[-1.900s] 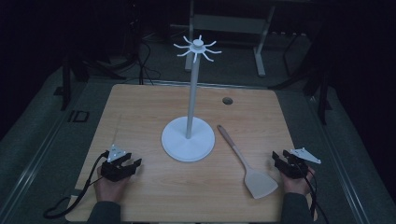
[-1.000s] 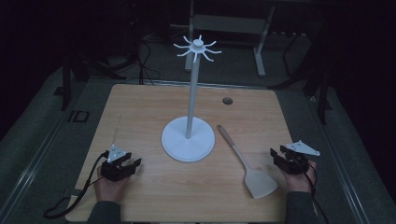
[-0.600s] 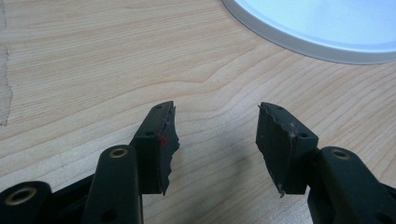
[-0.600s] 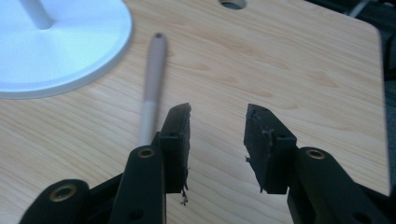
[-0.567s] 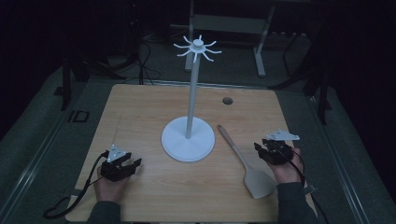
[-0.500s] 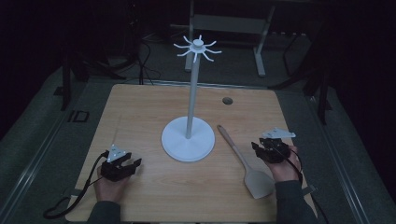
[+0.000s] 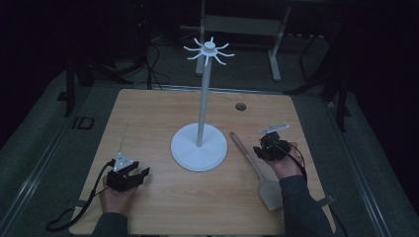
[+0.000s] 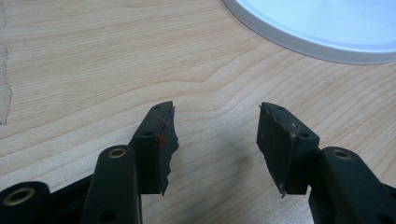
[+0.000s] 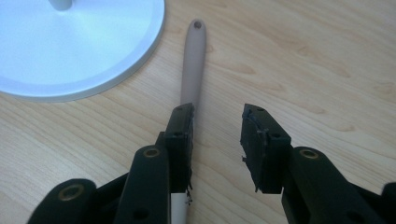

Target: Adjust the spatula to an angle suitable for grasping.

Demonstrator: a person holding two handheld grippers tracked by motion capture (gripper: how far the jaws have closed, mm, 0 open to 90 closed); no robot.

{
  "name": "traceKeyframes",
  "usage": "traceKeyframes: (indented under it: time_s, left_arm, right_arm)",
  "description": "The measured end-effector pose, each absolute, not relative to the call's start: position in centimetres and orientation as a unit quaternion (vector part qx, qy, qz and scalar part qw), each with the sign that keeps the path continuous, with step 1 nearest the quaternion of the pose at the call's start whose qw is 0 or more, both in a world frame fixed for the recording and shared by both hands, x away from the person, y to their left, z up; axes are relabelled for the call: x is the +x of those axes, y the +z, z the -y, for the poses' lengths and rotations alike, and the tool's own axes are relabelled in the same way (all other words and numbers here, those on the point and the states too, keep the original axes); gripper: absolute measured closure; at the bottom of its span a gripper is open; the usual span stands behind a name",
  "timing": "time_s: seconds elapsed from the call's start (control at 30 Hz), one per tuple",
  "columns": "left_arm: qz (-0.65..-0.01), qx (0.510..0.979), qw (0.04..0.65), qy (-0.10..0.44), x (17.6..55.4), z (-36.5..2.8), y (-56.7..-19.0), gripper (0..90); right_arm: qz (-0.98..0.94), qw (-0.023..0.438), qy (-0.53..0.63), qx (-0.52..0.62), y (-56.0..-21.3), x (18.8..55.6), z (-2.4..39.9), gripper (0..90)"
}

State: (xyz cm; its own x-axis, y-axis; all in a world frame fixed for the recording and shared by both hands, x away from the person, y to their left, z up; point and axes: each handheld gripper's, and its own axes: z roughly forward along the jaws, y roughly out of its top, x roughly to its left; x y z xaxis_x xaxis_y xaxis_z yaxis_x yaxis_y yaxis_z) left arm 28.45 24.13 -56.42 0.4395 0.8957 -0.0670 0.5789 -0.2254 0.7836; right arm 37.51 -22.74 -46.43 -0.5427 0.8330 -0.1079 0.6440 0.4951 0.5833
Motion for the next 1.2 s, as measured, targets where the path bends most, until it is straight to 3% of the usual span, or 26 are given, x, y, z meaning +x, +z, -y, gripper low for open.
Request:
traceKeyframes:
  time_s: [0.67,1.2]
  left_arm:
    - [-0.489,0.755,0.386,0.204,28.5,-24.2,-56.4,46.5]
    - [-0.489,0.755,0.387,0.203,28.5,-24.2,-56.4,46.4]
  right_arm:
    - [-0.876,0.099,0.155,0.445,-49.6,41.9,20.2,68.9]
    - [-0.886,0.065,0.112,0.446,-51.6,43.3,19.1,72.3]
